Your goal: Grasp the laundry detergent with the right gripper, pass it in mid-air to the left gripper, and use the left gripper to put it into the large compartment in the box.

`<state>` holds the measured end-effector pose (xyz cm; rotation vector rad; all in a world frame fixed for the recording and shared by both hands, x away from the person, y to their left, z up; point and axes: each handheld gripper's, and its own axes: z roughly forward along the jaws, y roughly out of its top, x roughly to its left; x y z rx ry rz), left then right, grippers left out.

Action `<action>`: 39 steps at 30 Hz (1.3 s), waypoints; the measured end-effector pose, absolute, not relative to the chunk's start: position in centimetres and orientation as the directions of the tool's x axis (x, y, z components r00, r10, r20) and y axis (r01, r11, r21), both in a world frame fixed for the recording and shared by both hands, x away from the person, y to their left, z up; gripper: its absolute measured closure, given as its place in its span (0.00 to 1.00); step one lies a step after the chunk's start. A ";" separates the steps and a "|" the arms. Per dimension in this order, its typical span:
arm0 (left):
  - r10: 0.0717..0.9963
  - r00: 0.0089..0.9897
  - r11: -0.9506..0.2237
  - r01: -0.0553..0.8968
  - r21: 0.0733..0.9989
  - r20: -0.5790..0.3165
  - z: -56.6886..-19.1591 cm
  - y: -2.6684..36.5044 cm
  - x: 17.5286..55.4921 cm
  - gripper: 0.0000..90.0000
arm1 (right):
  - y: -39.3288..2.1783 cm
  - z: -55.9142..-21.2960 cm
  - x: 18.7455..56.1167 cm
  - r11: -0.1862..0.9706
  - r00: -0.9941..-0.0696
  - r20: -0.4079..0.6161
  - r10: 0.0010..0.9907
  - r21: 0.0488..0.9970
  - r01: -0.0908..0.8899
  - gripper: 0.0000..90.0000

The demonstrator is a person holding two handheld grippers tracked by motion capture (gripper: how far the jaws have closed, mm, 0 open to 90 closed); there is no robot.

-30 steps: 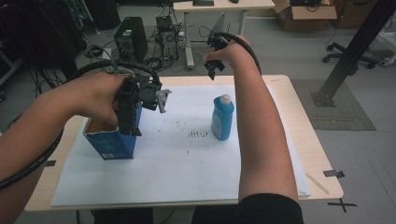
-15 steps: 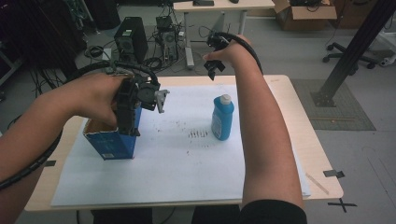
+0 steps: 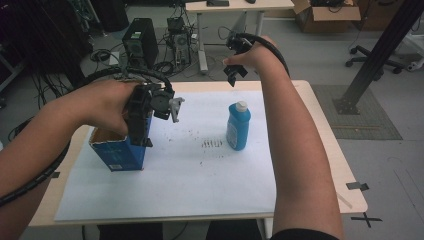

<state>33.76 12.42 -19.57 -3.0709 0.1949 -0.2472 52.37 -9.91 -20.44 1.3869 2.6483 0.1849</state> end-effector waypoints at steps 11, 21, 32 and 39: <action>-0.136 0.978 -0.990 -0.127 -0.062 0.157 -19.7 12.3 33.5 0.00 | -10.0 -20.6 51.0 0.586 -0.586 -0.065 0.808 0.198 0.786 0.05; -0.138 0.977 -0.989 -0.128 -0.072 0.159 -19.5 12.1 32.9 0.00 | -10.6 -20.4 49.1 0.591 -0.597 -0.056 0.800 0.240 0.770 0.05; -0.164 0.970 -0.986 -0.154 -0.069 0.180 -18.9 11.8 32.1 0.00 | -11.6 -20.4 46.9 0.583 -0.598 -0.040 0.800 0.287 0.760 0.05; -0.165 0.970 -0.985 -0.153 -0.077 0.180 -18.7 11.6 31.7 0.00 | -12.9 -20.7 45.6 0.572 -0.586 -0.038 0.809 0.276 0.772 0.05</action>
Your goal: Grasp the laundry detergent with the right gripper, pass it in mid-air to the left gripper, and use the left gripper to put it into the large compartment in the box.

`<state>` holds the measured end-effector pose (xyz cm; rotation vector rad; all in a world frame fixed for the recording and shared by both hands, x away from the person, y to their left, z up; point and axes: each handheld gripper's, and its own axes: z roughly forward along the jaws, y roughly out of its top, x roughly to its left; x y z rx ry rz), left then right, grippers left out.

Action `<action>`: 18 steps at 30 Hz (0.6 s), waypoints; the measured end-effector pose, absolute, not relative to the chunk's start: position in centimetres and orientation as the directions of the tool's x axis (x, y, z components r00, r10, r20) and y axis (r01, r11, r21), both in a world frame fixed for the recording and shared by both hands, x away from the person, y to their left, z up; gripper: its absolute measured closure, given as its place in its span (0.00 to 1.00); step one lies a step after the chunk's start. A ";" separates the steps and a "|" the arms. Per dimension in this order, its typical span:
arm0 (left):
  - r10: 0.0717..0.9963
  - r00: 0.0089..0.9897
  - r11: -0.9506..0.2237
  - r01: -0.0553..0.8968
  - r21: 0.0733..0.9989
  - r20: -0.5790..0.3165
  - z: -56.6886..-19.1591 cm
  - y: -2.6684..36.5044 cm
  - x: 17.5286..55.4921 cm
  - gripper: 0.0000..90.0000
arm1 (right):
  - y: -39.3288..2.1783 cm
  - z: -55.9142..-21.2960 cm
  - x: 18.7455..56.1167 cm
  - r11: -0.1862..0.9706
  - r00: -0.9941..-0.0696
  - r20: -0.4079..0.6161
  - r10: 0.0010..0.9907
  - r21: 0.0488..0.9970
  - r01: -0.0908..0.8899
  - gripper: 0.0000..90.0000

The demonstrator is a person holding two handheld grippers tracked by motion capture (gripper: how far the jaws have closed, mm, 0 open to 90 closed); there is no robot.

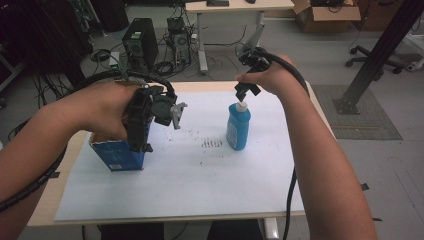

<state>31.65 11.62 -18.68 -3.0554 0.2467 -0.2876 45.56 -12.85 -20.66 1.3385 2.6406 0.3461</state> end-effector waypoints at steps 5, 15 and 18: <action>-0.170 0.968 -0.984 -0.158 -0.080 0.184 -18.7 11.5 31.4 0.00 | -13.3 -20.7 44.3 0.573 -0.585 -0.046 0.809 0.277 0.771 0.05; -0.188 0.962 -0.981 -0.176 -0.076 0.196 -18.2 11.5 30.8 0.00 | -13.9 -23.1 42.1 0.559 -0.595 -0.013 0.804 0.359 0.747 0.06; -0.198 0.960 -0.979 -0.185 -0.080 0.200 -18.0 11.6 30.5 0.00 | -14.4 -24.1 41.7 0.541 -0.584 0.000 0.812 0.377 0.752 0.06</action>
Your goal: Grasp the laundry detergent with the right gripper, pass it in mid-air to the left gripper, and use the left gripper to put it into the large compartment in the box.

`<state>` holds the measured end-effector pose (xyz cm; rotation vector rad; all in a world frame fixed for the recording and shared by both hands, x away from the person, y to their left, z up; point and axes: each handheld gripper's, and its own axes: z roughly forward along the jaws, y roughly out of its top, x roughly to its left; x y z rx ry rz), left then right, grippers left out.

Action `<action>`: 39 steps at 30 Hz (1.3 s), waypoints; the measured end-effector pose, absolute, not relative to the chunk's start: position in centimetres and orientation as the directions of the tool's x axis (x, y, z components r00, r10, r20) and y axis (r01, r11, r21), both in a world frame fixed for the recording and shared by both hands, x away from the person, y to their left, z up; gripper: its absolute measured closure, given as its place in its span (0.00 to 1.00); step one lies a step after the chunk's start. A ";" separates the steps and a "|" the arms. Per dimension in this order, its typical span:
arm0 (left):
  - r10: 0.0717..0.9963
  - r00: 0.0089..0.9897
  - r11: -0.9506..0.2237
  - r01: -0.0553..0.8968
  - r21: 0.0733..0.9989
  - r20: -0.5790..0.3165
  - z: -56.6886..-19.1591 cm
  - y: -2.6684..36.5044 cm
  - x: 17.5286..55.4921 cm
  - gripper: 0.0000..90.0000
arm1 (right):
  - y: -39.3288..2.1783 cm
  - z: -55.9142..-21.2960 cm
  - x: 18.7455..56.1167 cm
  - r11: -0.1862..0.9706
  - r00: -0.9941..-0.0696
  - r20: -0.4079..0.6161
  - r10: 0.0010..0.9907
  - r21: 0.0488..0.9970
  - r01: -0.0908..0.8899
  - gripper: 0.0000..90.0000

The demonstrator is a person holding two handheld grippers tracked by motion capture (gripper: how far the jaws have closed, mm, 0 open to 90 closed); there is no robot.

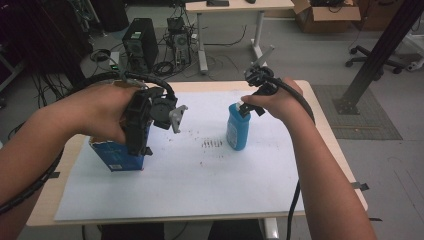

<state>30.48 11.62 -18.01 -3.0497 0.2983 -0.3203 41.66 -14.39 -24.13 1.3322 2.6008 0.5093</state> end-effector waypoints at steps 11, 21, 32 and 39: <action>-0.194 0.960 -0.980 -0.180 -0.084 0.200 -18.3 11.9 30.5 0.00 | -14.7 -26.3 40.9 0.541 -0.592 0.007 0.806 0.395 0.742 0.06; -0.188 0.964 -0.981 -0.174 -0.092 0.190 -18.6 11.5 30.7 0.00 | -15.0 -27.8 40.6 0.533 -0.591 0.019 0.806 0.411 0.739 0.06; -0.190 0.964 -0.980 -0.176 -0.088 0.186 -18.9 11.3 30.8 0.00 | -15.6 -29.4 39.8 0.498 -0.578 0.032 0.815 0.469 0.729 0.05; -0.200 0.960 -0.978 -0.186 -0.091 0.194 -19.0 11.2 30.8 0.00 | -16.2 -30.8 39.4 0.468 -0.563 0.019 0.827 0.533 0.705 0.05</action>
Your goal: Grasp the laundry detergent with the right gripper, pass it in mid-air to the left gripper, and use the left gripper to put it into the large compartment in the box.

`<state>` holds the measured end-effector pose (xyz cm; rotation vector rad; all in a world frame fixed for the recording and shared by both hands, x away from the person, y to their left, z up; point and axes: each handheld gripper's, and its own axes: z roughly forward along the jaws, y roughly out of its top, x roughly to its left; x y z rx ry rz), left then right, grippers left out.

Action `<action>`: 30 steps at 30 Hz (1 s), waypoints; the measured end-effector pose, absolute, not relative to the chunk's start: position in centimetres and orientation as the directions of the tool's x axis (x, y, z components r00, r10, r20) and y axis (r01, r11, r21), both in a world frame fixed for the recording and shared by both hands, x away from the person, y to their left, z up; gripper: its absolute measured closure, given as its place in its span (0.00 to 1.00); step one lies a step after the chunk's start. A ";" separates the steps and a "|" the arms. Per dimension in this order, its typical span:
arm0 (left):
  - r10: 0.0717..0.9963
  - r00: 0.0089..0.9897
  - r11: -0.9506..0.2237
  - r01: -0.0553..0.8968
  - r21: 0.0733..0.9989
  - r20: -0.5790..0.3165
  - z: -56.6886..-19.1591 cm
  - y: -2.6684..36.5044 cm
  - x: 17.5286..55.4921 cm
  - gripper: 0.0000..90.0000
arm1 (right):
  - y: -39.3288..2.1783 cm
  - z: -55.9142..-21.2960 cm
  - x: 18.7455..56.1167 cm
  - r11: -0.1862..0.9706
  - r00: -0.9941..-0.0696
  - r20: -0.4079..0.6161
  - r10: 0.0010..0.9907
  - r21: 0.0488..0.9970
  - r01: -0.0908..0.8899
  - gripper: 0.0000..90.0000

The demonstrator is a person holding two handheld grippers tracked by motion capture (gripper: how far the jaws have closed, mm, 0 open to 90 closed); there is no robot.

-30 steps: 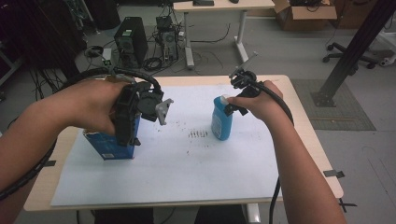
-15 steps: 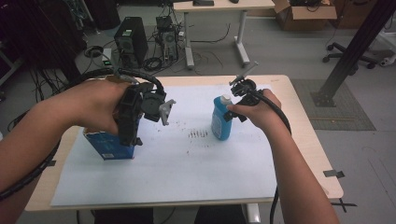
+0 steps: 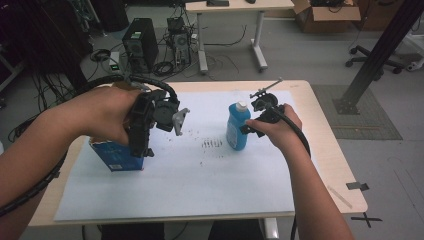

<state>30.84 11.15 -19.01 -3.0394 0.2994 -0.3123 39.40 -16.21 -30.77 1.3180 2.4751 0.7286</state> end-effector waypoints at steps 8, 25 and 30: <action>-0.197 0.961 -0.979 -0.184 -0.083 0.194 -19.1 11.1 30.8 0.00 | -16.1 -32.1 39.2 0.465 -0.564 0.006 0.826 0.560 0.686 0.04; -0.201 0.962 -0.978 -0.187 -0.090 0.186 -19.7 11.0 31.2 0.00 | -15.3 -34.9 39.2 0.434 -0.546 -0.017 0.837 0.627 0.646 0.04; -0.201 0.963 -0.978 -0.188 -0.086 0.181 -20.0 11.1 31.2 0.00 | -15.4 -35.7 39.0 0.422 -0.530 -0.044 0.847 0.663 0.619 0.04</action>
